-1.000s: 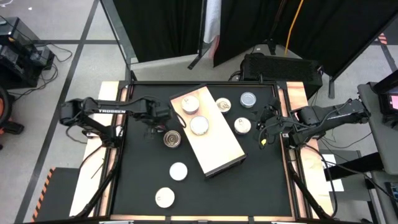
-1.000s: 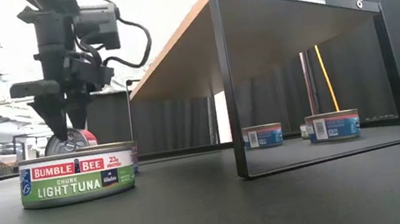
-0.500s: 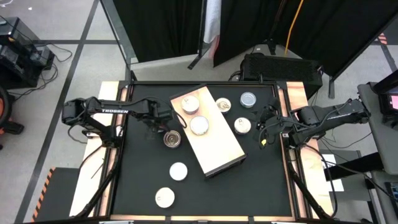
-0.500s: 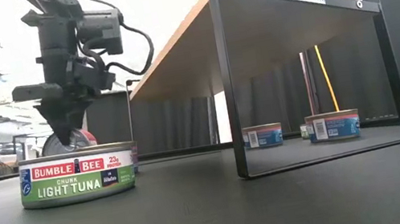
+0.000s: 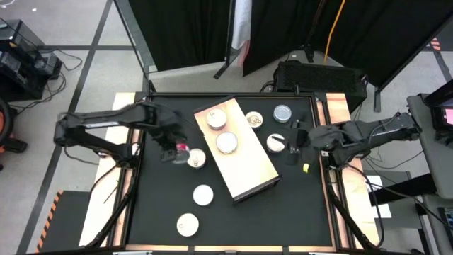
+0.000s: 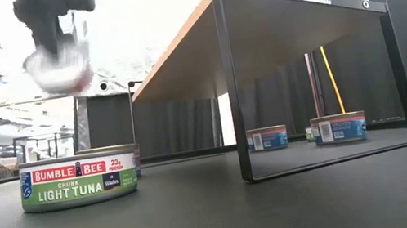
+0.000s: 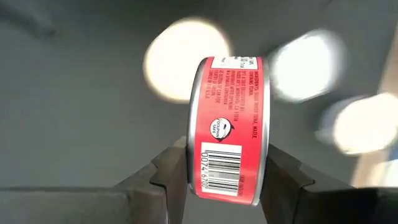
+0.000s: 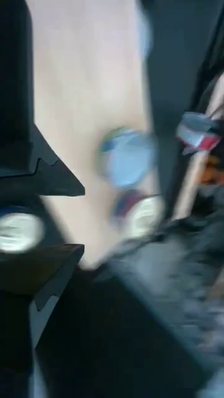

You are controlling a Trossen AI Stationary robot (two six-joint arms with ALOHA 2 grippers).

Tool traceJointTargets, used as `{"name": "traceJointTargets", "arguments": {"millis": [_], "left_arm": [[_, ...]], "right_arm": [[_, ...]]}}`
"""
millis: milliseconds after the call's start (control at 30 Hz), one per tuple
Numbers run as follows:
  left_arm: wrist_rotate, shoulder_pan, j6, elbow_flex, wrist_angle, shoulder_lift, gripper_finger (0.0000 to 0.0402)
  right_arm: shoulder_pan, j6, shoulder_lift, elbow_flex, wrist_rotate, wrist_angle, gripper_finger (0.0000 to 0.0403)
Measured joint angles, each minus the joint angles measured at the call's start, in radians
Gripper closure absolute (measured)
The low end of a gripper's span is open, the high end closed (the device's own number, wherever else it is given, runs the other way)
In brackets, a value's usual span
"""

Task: Stack canned seafood by type on shelf
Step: Put the red tuna can on the shelf

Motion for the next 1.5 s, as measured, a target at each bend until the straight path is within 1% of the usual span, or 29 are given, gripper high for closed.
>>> {"name": "traceJointTargets", "arguments": {"millis": [100,200,233,300,367,433,500,567,633,667,733,800,1033,1233,1367,1500], "left_arm": [[0.102,-0.012,-0.123,0.096,0.065,-0.054,0.0247],[0.14,-0.013,-0.249,0.169,0.178,-0.094,0.0246],[0.145,-0.013,-0.288,0.184,0.227,-0.104,0.0246],[0.134,-0.013,-0.359,0.212,0.338,-0.118,0.0246],[0.118,-0.013,-0.462,0.223,0.437,-0.125,0.0246],[0.118,-0.012,-0.556,0.224,0.519,-0.123,0.0246],[0.12,-0.012,-0.589,0.223,0.562,-0.114,0.0245],[0.13,-0.013,-0.614,0.223,0.554,-0.103,0.0245],[0.136,-0.012,-0.638,0.218,0.544,-0.089,0.0245],[0.138,-0.012,-0.647,0.218,0.545,-0.082,0.0245],[0.15,-0.014,-0.676,0.218,0.548,-0.067,0.0245],[0.156,-0.021,-0.7,0.218,0.549,-0.057,0.0244],[0.202,-0.045,-0.745,0.218,0.558,-0.033,0.0244],[0.194,-0.062,-0.744,0.218,0.561,-0.034,0.0244],[0.207,-0.065,-0.744,0.218,0.556,-0.031,0.0244],[0.211,-0.064,-0.745,0.218,0.554,-0.034,0.0244]], "right_arm": [[0.028,-0.251,0.017,0.0,-0.091,0.123,0.027],[0.067,-0.533,0.066,0.0,-0.17,0.238,0.0255],[0.082,-0.63,0.092,0.0,-0.172,0.285,0.0247],[0.108,-0.816,0.155,0.0,-0.145,0.398,0.0228],[0.121,-1.02,0.232,0.0,-0.098,0.508,0.0203],[0.126,-1.241,0.322,0.0,-0.022,0.664,0.0176],[0.125,-1.461,0.416,0.0,0.038,0.855,0.0149],[0.125,-1.692,0.501,0.0,0.054,1.067,0.0125],[0.128,-1.918,0.583,0.0,0.042,1.294,0.0108],[0.128,-2.01,0.619,0.003,0.032,1.378,0.0102],[0.128,-2.143,0.679,0.022,0.011,1.477,0.0096],[0.127,-2.207,0.723,0.048,-0.001,1.515,0.0095],[0.116,-2.241,0.822,0.138,-0.01,1.528,0.0115],[0.095,-2.207,0.834,0.152,-0.012,1.521,0.0129],[0.08,-2.204,0.834,0.153,0.024,1.495,0.0139],[0.086,-2.156,0.833,0.146,0.021,1.48,0.0141]]}}
